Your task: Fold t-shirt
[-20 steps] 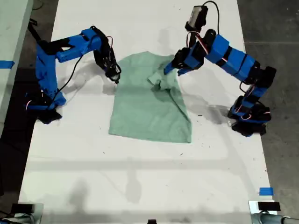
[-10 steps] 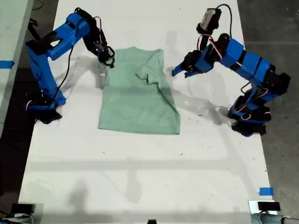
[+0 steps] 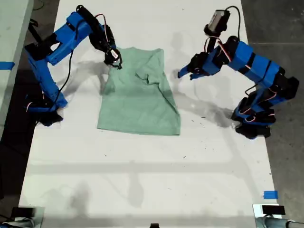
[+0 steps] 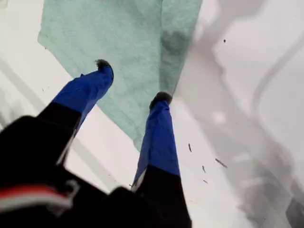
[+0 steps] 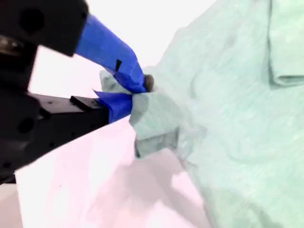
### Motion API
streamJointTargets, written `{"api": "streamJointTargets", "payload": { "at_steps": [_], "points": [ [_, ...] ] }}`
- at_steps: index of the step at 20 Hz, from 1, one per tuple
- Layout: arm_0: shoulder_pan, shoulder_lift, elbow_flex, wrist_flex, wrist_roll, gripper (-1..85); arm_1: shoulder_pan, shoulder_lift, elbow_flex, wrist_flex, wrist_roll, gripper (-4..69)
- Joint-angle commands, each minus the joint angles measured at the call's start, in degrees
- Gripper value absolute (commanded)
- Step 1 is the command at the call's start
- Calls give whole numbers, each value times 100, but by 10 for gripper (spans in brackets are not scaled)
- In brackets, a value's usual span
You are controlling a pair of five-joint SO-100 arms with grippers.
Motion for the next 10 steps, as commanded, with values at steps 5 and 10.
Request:
{"api": "streamJointTargets", "payload": {
  "at_steps": [5, 10],
  "points": [
    [721, -1292, -1239, -1125, -316, 0, -255, 809, 536, -149, 352, 208],
    [1028, -1986, -1644, -1916, -439, 0, -387, 993, 844, -281, 519, 207]
  ]
}}
